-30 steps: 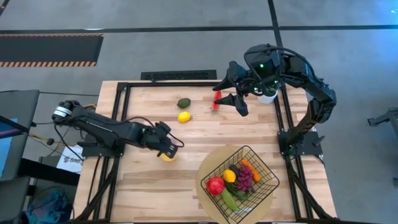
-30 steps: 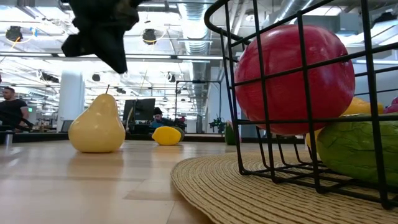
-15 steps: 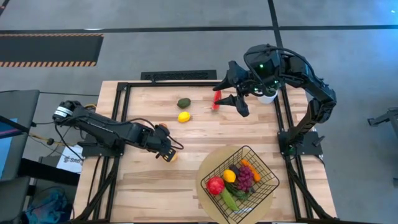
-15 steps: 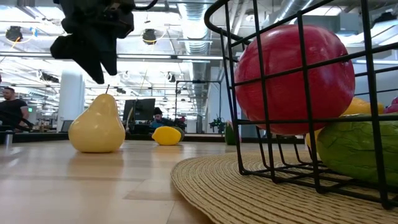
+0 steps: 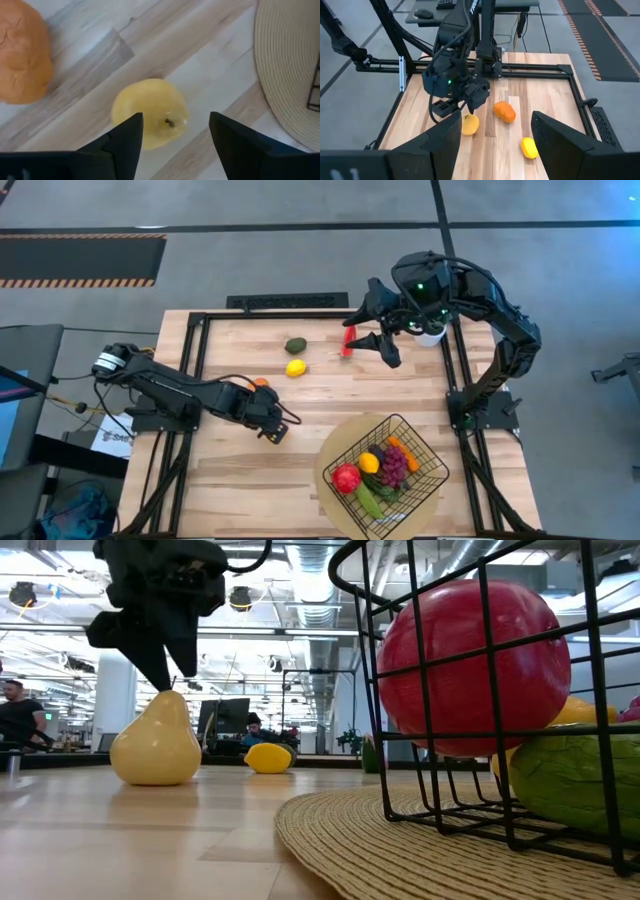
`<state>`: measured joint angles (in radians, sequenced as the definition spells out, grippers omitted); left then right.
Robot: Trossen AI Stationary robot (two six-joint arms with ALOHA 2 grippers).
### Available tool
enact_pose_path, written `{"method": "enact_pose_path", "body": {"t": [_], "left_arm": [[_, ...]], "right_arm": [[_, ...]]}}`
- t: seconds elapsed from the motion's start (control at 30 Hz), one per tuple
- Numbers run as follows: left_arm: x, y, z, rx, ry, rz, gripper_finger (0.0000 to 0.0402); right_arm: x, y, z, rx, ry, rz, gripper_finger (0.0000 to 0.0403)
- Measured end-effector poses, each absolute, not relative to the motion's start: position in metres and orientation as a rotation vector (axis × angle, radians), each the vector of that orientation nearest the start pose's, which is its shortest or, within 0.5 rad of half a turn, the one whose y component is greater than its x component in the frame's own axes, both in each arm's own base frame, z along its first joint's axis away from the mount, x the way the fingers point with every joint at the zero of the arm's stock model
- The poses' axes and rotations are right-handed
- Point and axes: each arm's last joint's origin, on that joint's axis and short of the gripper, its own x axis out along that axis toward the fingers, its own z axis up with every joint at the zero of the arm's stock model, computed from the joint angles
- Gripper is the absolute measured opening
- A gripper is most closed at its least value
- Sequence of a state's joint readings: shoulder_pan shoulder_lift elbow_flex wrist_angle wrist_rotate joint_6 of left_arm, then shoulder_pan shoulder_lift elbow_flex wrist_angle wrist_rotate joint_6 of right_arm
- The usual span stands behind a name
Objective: Build produce basket
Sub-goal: Put the pear into the mesh basket
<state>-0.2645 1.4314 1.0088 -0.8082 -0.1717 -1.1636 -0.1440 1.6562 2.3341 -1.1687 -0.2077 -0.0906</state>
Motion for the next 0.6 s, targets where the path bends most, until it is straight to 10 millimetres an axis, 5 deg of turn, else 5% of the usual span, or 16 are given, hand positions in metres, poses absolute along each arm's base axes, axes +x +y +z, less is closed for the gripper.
{"method": "enact_pose_path", "body": {"t": [0.27,0.6], "left_arm": [[0.2564,-0.0597,0.2284,-0.756,1.065,0.628,0.02],[0.256,-0.0614,0.2282,-0.787,1.088,0.611,0.0068]], "right_arm": [[0.2783,-0.0338,0.5214,0.001,0.483,0.085,0.026],[0.2782,-0.0338,0.5212,0.001,0.485,0.085,0.026]]}}
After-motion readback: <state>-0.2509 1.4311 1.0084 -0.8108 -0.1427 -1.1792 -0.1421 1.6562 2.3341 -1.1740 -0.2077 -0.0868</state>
